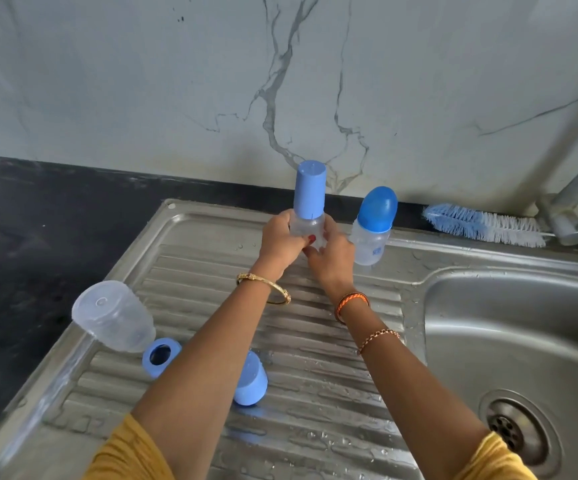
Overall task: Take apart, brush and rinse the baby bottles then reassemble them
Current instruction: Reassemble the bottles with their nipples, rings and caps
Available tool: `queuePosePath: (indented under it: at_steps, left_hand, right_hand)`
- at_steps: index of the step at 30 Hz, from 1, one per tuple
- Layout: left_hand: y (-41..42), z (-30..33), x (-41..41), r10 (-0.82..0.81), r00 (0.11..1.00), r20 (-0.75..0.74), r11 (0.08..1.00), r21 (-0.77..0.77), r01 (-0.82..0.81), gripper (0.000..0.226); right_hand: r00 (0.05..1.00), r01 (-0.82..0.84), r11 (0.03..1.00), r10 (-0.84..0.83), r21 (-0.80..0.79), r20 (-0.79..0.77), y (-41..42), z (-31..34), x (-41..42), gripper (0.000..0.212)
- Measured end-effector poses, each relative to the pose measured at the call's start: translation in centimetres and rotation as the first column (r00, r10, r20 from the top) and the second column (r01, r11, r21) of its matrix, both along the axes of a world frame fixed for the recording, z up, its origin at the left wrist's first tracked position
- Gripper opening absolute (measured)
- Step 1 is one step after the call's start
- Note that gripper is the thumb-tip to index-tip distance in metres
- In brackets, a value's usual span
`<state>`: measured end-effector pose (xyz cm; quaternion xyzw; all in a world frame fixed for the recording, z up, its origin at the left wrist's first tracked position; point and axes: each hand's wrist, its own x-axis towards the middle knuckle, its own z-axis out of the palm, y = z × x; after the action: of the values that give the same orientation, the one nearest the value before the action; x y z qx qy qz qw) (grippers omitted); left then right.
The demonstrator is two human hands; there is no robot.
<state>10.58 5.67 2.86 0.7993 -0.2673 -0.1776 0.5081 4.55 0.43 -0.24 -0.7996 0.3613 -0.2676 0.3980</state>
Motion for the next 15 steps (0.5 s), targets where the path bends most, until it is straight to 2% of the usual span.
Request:
queuePosePath:
  at_steps: [6, 11, 15]
  left_hand:
    - [0.4, 0.1, -0.4, -0.008, 0.998, -0.062, 0.999, -0.038, 0.006, 0.047]
    - [0.1, 0.0, -0.9, -0.036, 0.996, -0.076, 0.998, -0.049, 0.033, 0.047]
    - [0.1, 0.0, -1.1, -0.059, 0.994, -0.088, 0.998, -0.031, 0.056, 0.047]
  right_hand:
    - [0.993, -0.033, 0.999, 0.034, 0.006, -0.110, 0.3, 0.2, -0.6, 0.068]
    - [0.991, -0.008, 0.999, 0.015, 0.048, -0.134, 0.6, 0.6, -1.3, 0.067]
    - [0.979, -0.031, 0.995, 0.049, 0.094, -0.197, 0.9, 1.3, -2.0, 0.079]
